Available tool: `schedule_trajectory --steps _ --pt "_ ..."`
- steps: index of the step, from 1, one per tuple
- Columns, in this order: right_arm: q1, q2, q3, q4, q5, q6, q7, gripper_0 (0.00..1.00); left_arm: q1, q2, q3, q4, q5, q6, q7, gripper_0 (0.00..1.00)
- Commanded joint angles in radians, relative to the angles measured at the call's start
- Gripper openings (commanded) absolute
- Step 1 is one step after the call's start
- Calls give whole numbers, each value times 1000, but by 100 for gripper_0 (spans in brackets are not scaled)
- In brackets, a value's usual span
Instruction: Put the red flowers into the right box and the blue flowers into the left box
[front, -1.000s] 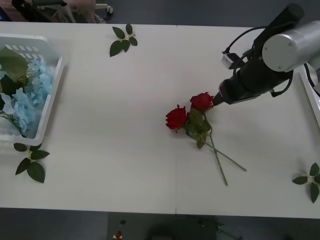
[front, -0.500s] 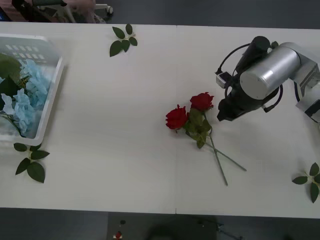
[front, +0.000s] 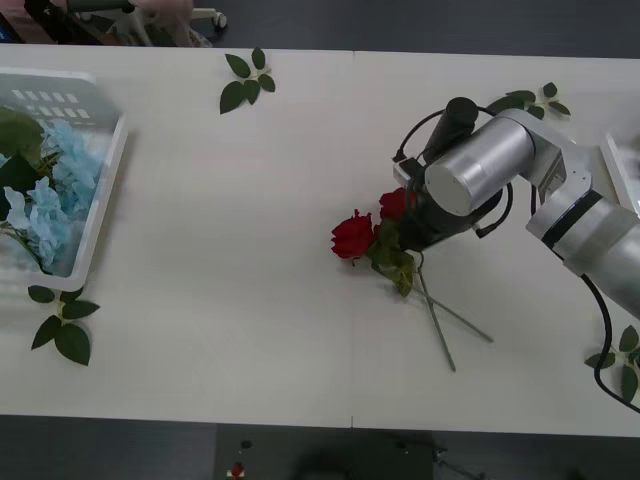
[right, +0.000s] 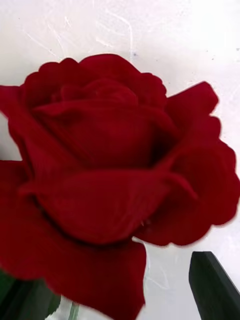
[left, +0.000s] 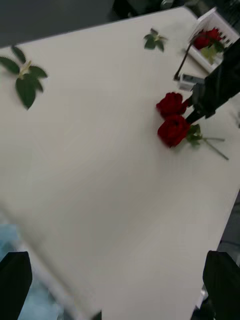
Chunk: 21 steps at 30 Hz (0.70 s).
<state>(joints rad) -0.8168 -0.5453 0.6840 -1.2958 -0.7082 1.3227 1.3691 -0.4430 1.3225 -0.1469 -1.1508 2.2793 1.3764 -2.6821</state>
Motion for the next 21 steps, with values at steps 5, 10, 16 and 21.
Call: schedule_trajectory --steps 5,10,16,21 --pt "-35 8 -3 33 7 -48 -73 61 124 -132 -194 -538 11 -675 -23 100" --pt "-35 11 -3 55 6 -63 -73 43 193 -54 -304 -819 6 -976 -23 100" --pt "-35 11 -3 73 12 -60 -70 43 194 -128 -145 -756 -130 -559 -2 100" --pt "-35 15 -1 104 9 -76 -56 42 224 -270 67 -794 -389 -246 151 100"
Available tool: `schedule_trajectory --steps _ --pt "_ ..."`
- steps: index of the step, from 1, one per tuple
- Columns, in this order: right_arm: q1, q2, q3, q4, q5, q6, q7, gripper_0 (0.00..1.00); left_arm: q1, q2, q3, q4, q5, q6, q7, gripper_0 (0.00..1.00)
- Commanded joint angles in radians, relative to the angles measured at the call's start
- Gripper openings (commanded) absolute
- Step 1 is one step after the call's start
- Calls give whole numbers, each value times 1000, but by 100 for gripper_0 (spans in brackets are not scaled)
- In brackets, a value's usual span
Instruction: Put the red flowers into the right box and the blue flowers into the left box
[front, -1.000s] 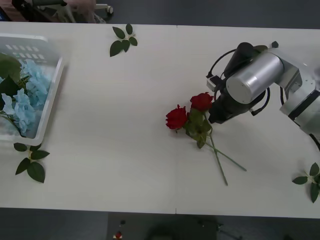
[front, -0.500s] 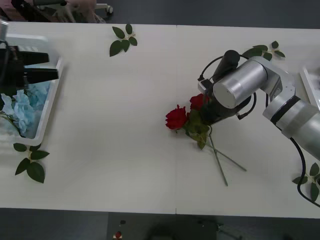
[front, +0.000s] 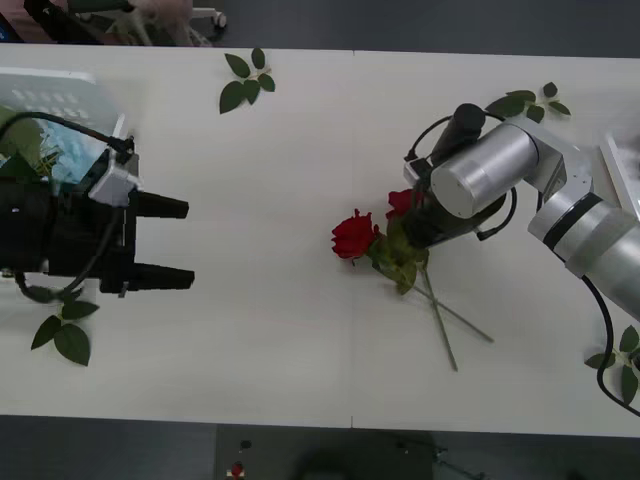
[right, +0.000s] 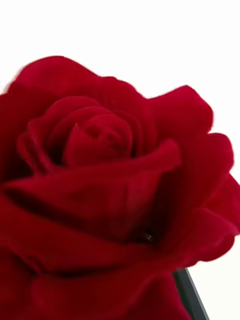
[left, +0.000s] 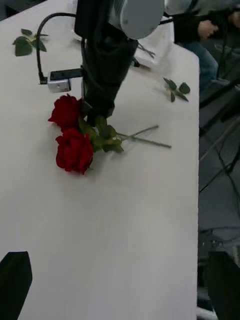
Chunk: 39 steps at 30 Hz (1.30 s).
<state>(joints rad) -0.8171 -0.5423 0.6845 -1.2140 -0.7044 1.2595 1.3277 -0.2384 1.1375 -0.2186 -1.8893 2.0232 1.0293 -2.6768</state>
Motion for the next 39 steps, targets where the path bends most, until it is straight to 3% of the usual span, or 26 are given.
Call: schedule_trajectory --steps 1,10,13,25,33,39 --pt "-33 15 -2 31 3 -17 -12 42 28 -114 174 -91 -187 132 184 100" --pt "-33 22 9 64 5 -41 4 48 51 -286 200 -160 -310 184 271 100" --pt "-34 25 21 80 17 -49 4 0 51 -320 191 -163 -320 190 271 100" --pt "-50 -5 4 100 -20 -112 -9 0 73 -248 134 -200 -248 83 270 100" --pt "-108 -146 -109 48 -96 -51 36 0 74 -167 134 -202 -190 72 268 100" --pt "-139 -249 -220 39 -41 -26 263 0 76 -121 97 -200 -172 -9 267 100"
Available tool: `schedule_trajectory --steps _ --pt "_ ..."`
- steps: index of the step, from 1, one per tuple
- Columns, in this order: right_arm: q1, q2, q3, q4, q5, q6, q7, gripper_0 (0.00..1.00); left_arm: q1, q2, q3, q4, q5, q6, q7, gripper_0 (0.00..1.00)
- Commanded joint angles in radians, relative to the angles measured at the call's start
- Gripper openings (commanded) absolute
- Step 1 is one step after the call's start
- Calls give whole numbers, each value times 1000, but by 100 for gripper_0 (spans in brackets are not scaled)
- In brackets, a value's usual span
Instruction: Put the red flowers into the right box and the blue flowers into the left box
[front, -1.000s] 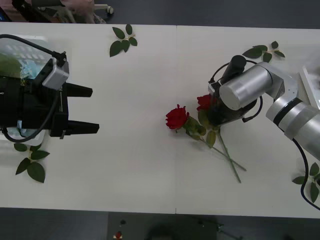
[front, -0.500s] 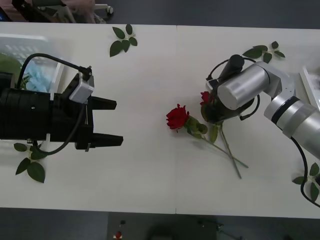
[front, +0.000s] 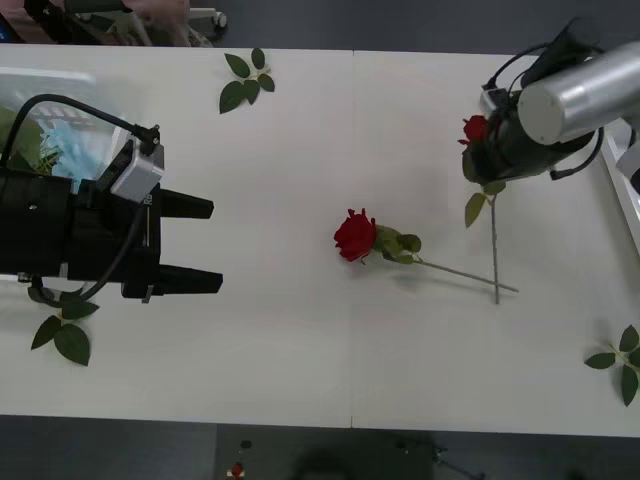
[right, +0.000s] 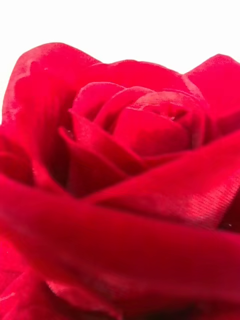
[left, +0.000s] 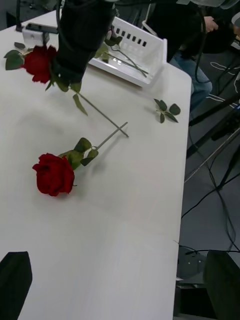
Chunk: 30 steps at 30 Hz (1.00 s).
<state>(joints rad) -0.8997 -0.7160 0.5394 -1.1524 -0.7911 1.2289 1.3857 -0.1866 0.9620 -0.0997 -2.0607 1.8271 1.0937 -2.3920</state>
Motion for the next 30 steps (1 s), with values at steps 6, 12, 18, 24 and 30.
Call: schedule_trajectory --steps 6,12,18,24,30 --pt "-64 -145 -160 -13 67 -2 369 0 24 69 -41 -27 26 -101 -30 100" --pt "-67 -184 -185 31 171 -6 411 0 24 70 -41 -26 23 -101 -30 100" --pt "-97 -194 -185 230 199 -85 358 0 24 70 -41 -26 23 -101 -30 100" --pt "-102 -215 -185 425 291 -285 342 0 24 70 -41 -26 23 -101 -30 100" --pt "-100 -253 -173 511 308 -367 340 0 24 70 -41 -26 23 -101 -30 100"
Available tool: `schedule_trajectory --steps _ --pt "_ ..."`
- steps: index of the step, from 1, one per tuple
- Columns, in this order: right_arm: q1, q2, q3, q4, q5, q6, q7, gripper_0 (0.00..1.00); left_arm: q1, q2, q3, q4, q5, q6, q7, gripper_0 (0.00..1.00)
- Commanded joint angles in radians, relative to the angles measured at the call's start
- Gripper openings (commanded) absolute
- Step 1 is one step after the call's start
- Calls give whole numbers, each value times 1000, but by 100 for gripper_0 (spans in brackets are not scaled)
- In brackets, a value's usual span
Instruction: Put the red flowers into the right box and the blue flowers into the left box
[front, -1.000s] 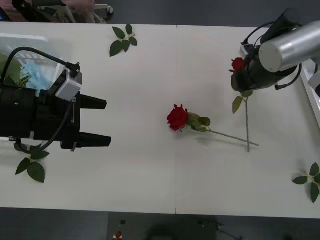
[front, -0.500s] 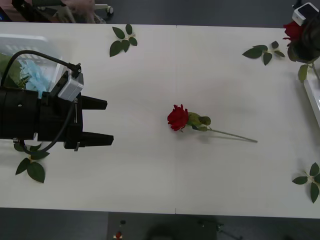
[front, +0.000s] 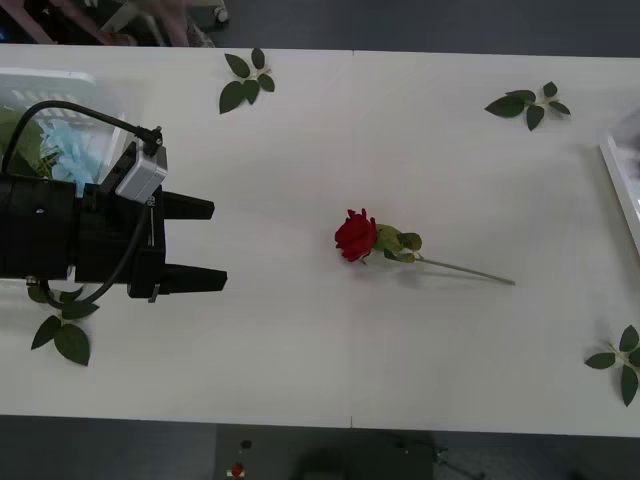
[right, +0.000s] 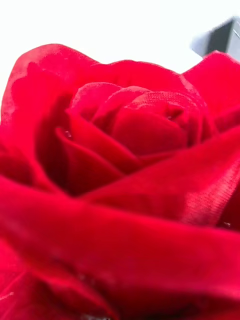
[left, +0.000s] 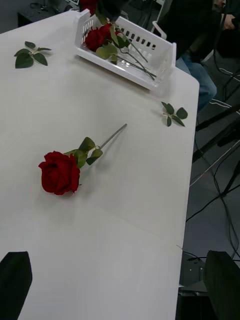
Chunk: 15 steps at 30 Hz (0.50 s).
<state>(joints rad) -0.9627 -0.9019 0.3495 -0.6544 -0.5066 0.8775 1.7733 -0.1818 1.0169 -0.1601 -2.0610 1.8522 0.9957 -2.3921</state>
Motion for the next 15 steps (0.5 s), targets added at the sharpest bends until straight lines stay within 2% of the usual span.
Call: schedule_trajectory --steps 1,9,13,15 --pt "-37 -74 29 21 39 -21 -51 0 19 15 19 -25 -2 -3 -30 100" --pt "-37 -89 236 107 105 -163 -226 0 19 15 19 -25 -2 -3 -30 100" --pt "-39 -88 295 111 109 -170 -293 2 19 15 19 -25 -2 -3 -30 100" --pt "-39 -84 307 111 108 -175 -313 29 19 15 19 -25 -2 -3 -30 100"
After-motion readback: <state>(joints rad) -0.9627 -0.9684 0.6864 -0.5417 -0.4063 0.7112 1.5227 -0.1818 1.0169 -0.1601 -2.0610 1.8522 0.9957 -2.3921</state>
